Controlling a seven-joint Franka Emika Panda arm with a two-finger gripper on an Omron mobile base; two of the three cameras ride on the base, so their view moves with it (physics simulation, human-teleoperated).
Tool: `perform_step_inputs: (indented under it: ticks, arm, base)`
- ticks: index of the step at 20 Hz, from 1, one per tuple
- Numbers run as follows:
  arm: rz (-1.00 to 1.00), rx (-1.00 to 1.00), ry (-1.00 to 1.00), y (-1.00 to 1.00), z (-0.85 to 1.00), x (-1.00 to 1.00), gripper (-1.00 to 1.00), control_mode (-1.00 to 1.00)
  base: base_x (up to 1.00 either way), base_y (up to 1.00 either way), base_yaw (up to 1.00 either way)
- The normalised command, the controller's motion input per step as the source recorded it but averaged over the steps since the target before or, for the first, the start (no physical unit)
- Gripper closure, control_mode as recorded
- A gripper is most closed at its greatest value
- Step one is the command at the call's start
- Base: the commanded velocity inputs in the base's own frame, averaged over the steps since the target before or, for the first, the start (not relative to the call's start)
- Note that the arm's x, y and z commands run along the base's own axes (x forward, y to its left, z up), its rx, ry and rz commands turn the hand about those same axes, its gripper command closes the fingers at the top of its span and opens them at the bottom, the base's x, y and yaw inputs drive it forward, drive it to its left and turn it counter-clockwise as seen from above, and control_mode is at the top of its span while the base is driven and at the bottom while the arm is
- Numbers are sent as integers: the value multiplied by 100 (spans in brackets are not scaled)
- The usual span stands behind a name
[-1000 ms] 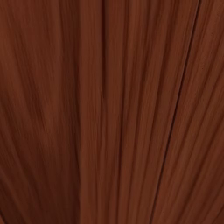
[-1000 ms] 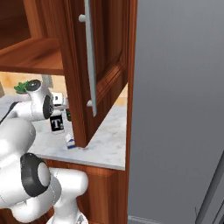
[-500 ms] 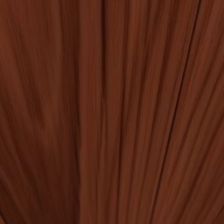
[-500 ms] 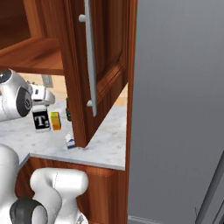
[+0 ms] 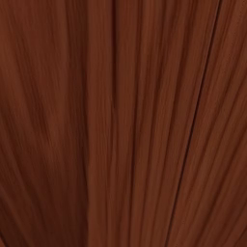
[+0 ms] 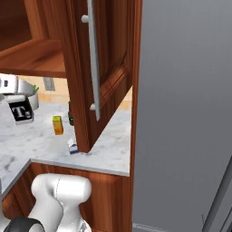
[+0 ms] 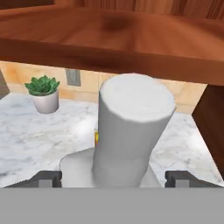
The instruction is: Sort all alcoholic drinks to one cabinet, and non-alcoholic drinks to the other.
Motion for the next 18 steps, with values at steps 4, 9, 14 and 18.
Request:
perform_step_inputs:
  ticks: [4,9,14,18]
  arm:
    - [0,0,-27,14,100,-59,100,-100]
    - [0,0,-26,0,100,-26,100,-100]
    - [0,0,-14,0,98,0,100,-100]
    - [0,0,0,10,45,23,100,-100]
  base:
    - [0,0,0]
    - [0,0,0]
    - [0,0,0]
    - [0,0,0]
